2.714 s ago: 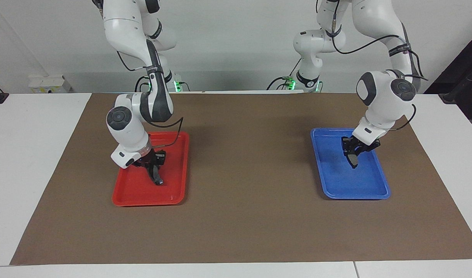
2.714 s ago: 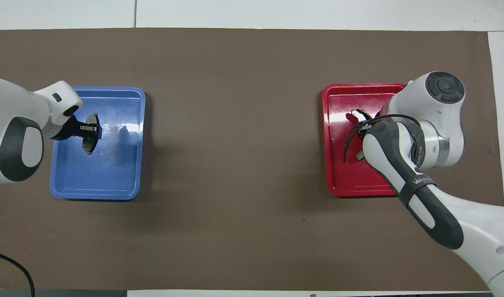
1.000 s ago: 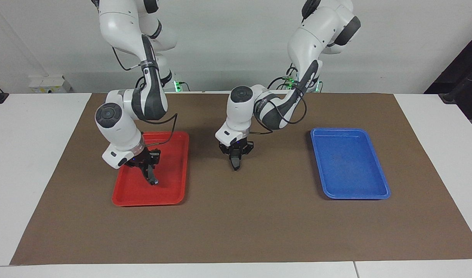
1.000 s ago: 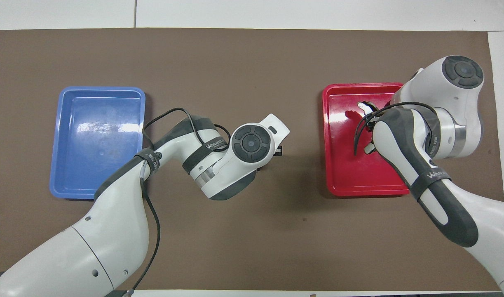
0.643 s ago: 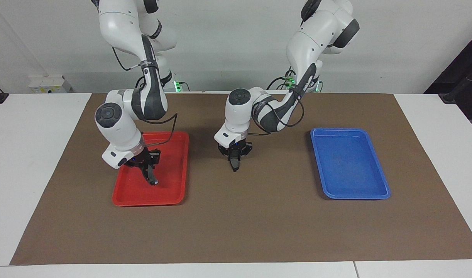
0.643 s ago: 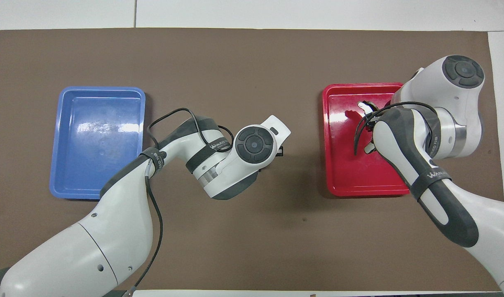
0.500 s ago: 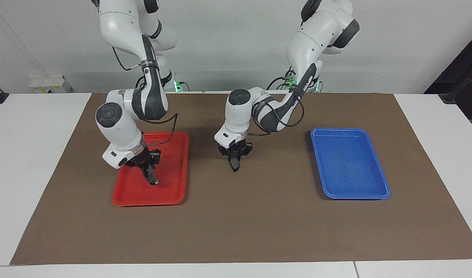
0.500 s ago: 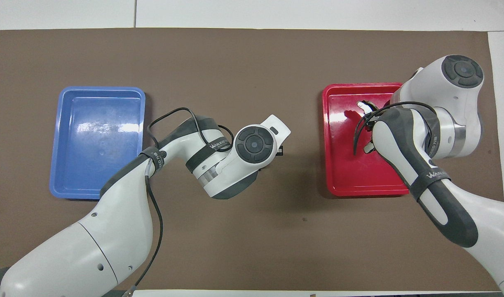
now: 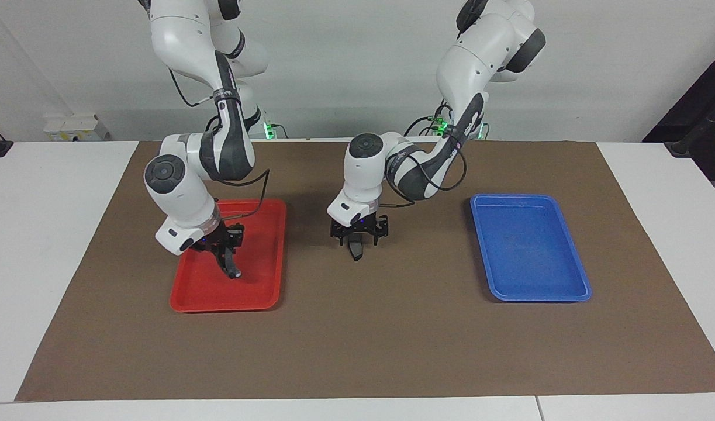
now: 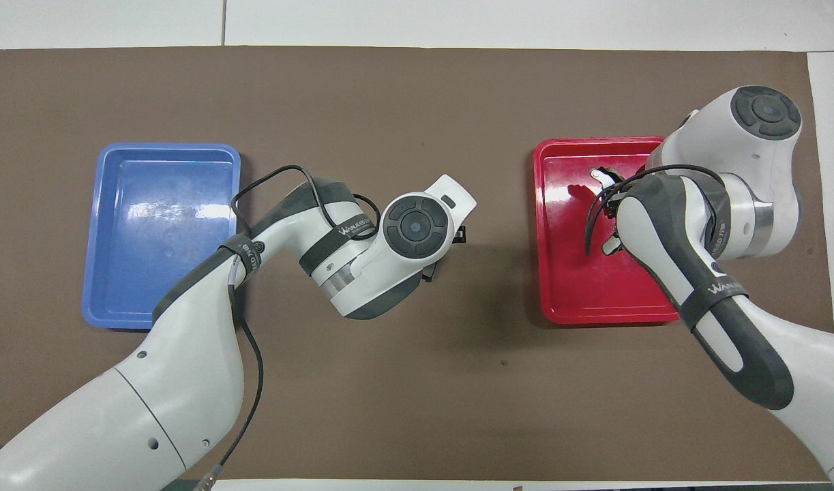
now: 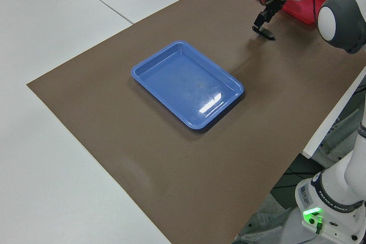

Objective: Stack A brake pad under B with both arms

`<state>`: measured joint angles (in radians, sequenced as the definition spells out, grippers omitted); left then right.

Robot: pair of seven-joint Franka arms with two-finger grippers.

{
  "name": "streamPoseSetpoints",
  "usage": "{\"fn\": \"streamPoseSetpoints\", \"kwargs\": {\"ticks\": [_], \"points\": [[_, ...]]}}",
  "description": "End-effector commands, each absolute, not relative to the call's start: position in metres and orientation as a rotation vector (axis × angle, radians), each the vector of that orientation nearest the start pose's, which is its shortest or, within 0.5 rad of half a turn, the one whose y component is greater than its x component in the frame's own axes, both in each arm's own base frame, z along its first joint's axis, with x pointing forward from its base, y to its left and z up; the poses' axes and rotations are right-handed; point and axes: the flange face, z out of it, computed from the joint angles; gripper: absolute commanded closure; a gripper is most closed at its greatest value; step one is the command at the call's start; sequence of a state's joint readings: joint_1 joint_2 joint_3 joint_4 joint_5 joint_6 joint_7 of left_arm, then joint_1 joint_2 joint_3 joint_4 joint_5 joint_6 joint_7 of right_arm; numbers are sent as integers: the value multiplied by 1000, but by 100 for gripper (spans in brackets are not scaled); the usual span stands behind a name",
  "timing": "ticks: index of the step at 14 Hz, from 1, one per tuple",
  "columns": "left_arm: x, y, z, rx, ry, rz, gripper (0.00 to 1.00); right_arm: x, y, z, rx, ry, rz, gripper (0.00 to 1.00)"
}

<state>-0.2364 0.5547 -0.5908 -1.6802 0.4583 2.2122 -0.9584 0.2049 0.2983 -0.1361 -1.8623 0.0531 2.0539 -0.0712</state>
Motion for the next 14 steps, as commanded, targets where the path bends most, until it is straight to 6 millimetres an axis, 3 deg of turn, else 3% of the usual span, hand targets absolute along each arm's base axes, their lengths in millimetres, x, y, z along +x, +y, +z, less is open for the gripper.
{"fn": "streamPoseSetpoints", "kwargs": {"ticks": [1,4,5,9,12,14], "points": [[517,-423,375,-3061,-2,-238,0,614,64,378,-3110,-243,182,100],[521,-386,420,-2992,-56,-199,0,610,101,383,-3113,-265,179,100],[518,-374,440,-2983,-20,-148,0,608,123,386,-3119,-244,171,100],[517,-292,517,-2958,156,60,0,590,211,395,-3117,-110,150,100],[524,-206,567,-2982,198,105,0,572,278,392,-3092,-22,83,100],[522,-144,594,-3028,231,125,0,566,302,372,-3095,-43,86,100]]}}
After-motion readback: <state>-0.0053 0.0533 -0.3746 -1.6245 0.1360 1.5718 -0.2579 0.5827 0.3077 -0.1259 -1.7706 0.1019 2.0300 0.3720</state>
